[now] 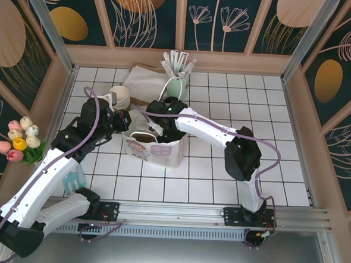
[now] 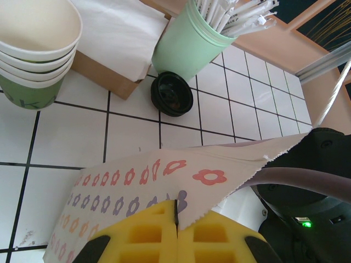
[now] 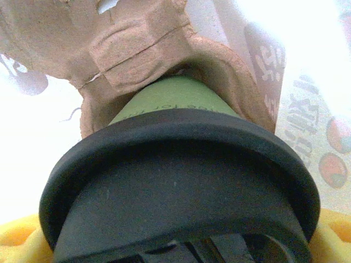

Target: Pack the takeout coffee

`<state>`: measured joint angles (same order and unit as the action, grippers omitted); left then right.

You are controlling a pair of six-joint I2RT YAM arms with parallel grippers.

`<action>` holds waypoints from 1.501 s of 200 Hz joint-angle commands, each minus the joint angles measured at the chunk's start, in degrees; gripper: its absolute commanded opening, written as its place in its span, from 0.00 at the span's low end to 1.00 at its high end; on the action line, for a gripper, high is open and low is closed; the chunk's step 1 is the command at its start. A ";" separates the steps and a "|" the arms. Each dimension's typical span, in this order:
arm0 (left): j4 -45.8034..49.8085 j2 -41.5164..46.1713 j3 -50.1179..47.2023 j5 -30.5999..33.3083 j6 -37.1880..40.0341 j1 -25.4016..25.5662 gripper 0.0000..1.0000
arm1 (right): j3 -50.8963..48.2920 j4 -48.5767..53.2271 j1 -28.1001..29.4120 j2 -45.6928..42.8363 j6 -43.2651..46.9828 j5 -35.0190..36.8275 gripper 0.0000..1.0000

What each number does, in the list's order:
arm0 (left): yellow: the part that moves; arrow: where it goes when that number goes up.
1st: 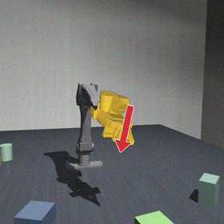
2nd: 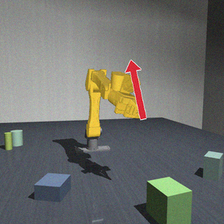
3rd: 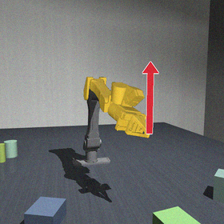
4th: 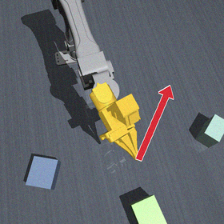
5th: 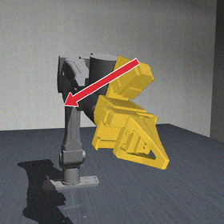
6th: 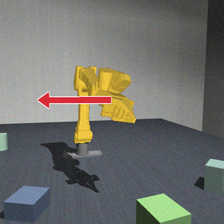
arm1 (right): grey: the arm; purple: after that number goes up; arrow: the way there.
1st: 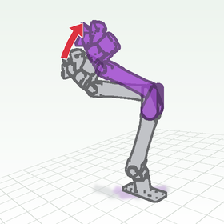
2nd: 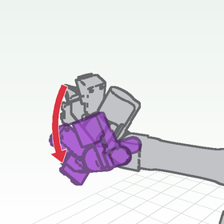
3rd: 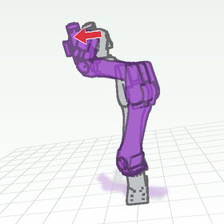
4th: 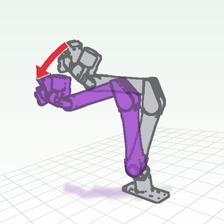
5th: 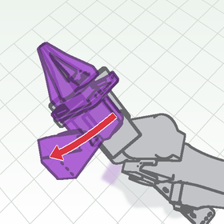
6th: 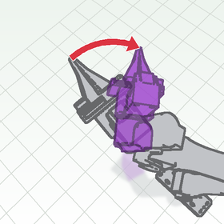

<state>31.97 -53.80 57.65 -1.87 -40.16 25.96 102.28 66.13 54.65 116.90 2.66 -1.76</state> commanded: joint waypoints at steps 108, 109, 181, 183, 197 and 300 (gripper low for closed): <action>-2.43 0.54 0.55 0.77 0.16 0.02 0.00 | -8.24 1.19 -2.01 8.60 -0.03 -1.85 0.51; -2.43 0.54 0.54 0.75 0.17 0.00 0.00 | -8.24 1.19 -2.01 8.60 -0.07 -1.84 0.51; -3.05 0.19 0.37 -0.01 0.08 -0.02 0.00 | -9.71 0.13 -2.10 9.56 -0.13 -2.32 0.51; -3.05 0.19 0.38 -0.05 0.06 -0.07 0.00 | -9.79 0.09 -2.10 9.63 -0.09 -2.36 0.51; -2.96 0.31 0.38 0.01 0.04 -0.08 0.00 | -10.11 0.12 -2.09 10.01 -0.02 -2.27 0.51; -2.96 -0.30 1.05 0.33 0.51 -0.05 0.00 | 1.73 4.93 -2.01 4.25 0.83 -1.47 0.66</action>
<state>31.73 -54.37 57.65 -2.28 -40.14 25.93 103.53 64.60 54.08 117.78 2.70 -3.73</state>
